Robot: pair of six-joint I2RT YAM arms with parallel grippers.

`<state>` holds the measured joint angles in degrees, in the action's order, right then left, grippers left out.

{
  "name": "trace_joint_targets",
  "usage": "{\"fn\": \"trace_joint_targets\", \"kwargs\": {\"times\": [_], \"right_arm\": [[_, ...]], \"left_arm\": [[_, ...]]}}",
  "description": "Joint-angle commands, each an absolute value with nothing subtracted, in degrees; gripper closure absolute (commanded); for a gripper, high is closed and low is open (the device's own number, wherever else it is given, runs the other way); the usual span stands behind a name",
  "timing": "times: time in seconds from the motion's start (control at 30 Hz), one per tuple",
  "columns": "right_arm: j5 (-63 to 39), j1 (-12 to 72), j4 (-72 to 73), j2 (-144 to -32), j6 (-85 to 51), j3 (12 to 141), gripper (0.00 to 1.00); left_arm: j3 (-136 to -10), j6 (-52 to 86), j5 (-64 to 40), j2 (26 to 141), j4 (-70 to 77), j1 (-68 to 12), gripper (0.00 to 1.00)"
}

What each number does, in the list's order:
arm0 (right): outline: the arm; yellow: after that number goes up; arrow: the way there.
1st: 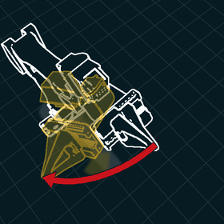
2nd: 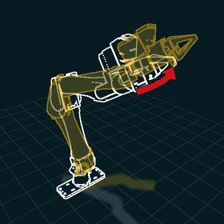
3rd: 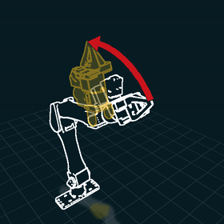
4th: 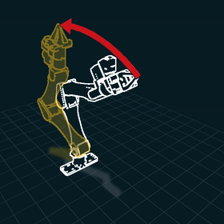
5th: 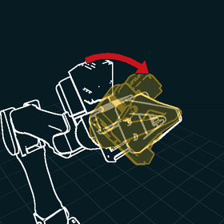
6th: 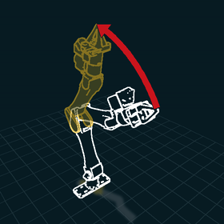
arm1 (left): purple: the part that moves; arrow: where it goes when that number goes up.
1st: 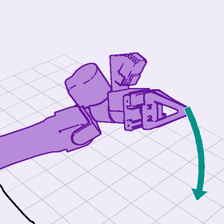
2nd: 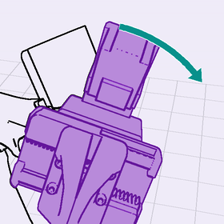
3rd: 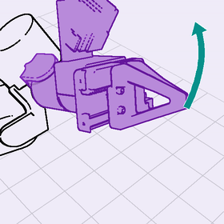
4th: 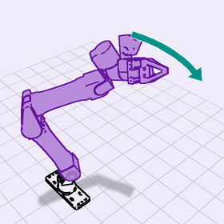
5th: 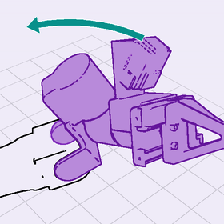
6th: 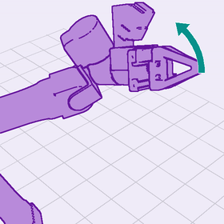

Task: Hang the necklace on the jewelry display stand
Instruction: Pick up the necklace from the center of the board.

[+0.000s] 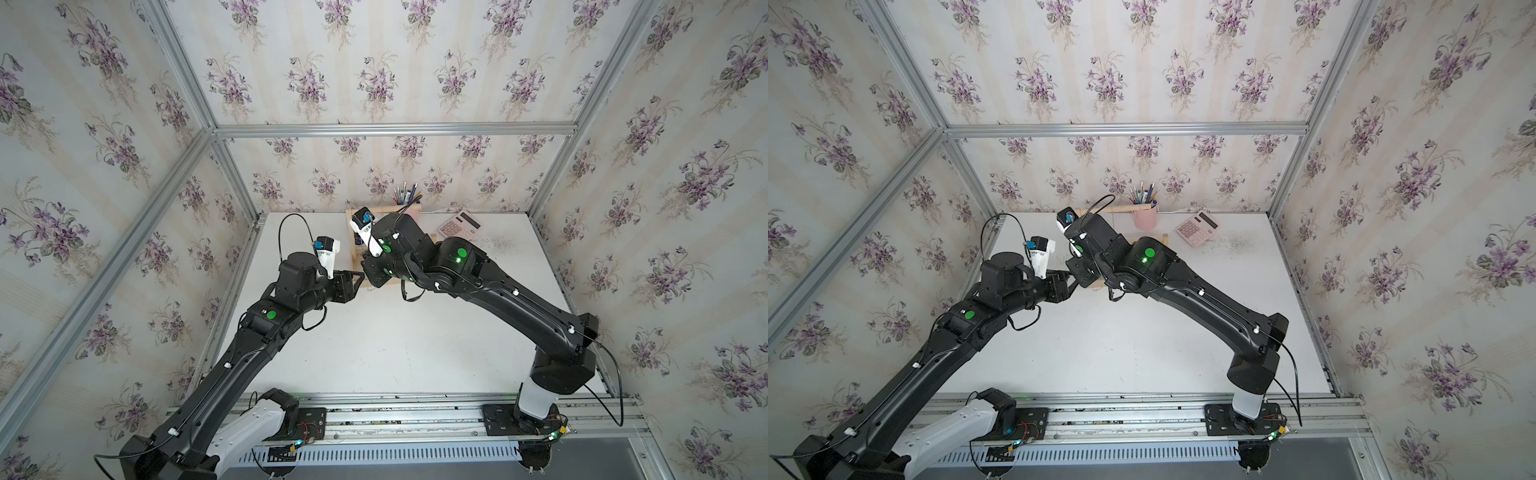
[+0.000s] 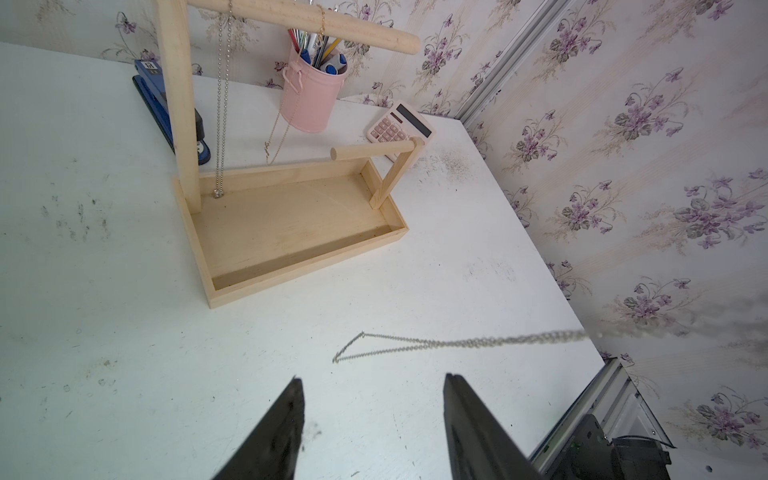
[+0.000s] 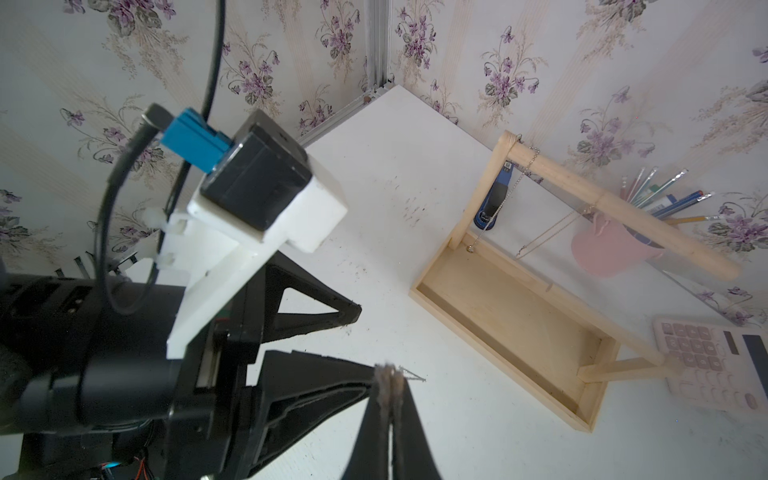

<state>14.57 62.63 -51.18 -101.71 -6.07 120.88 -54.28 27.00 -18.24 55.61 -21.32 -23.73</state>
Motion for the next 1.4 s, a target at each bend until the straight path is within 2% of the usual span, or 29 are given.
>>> {"fn": "trace_joint_targets", "kwargs": {"times": [0.0,0.23,0.77,1.37], "right_arm": [[15.98,62.67,-50.28,-101.38,-6.16,120.6,0.98],[15.99,62.66,-50.05,-101.69,-6.11,120.6,0.98],[15.82,62.7,-49.41,-100.9,-5.98,120.74,0.98],[15.03,62.66,-49.04,-99.65,-5.91,120.67,0.98]], "left_arm": [[-54.63,26.42,-17.8,54.79,-21.04,-23.73,0.44],[-56.62,25.49,-17.97,52.65,-23.51,-23.77,0.43],[-55.83,25.58,-22.01,55.85,-21.85,-24.23,0.43],[-56.64,24.57,-16.87,57.61,-21.87,-24.43,0.43]]}}
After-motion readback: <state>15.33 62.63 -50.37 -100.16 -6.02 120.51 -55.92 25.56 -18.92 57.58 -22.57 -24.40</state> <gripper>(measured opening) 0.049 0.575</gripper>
